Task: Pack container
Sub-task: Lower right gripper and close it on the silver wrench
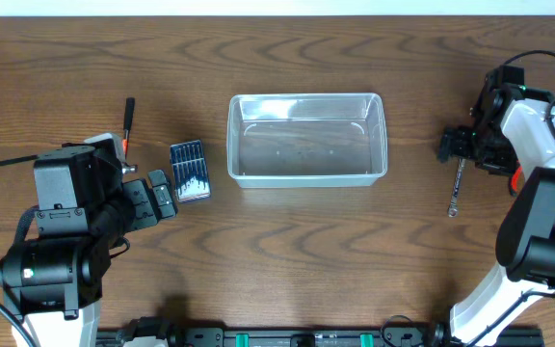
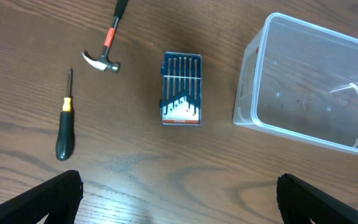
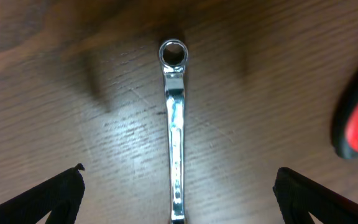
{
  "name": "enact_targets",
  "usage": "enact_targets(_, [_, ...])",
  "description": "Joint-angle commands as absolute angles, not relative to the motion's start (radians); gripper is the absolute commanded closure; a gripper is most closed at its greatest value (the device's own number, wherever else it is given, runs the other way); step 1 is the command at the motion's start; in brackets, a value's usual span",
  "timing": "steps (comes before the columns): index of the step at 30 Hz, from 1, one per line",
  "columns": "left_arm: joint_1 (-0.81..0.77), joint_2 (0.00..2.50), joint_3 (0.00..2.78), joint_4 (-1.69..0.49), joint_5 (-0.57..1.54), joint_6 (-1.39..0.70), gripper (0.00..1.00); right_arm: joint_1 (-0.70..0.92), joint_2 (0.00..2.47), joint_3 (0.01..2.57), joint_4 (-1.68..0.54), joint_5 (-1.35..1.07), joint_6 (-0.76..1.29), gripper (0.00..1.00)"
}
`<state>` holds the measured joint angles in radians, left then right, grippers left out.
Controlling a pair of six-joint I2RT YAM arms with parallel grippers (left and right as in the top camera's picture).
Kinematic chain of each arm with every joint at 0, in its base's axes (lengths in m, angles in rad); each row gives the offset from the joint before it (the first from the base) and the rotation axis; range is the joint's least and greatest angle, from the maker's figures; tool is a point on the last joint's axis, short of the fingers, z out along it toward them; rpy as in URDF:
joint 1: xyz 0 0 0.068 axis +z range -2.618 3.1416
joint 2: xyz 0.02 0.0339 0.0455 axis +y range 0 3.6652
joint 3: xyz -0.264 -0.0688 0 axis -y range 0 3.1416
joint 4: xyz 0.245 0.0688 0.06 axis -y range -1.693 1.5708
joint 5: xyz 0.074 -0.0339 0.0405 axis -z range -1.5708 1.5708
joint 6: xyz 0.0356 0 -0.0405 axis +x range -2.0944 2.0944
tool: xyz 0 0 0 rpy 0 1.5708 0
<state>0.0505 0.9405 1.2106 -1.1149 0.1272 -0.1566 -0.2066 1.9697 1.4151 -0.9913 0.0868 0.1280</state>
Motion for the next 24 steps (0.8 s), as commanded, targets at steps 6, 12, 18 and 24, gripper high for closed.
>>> enact_targets(6, [0.049, 0.94, 1.235, -1.091, 0.116, -0.143, 0.02, -0.211, 2.031, 1.41, -0.979, 0.089, 0.115, 0.0])
enact_targets(12, [0.049, 0.94, 1.235, -1.082, 0.116, -0.143, 0.02, -0.211, 2.048, 1.399, -0.975, 0.085, 0.115, 0.03])
enact_targets(18, [0.049, 0.94, 1.235, -1.082, 0.116, -0.142, 0.02, -0.211, 2.048, 1.361, -0.944, 0.078, 0.115, 0.04])
enact_targets(24, [0.049, 0.94, 1.235, -1.082, 0.116, -0.142, 0.02, -0.211, 2.048, 1.311, -0.894, 0.054, 0.095, 0.03])
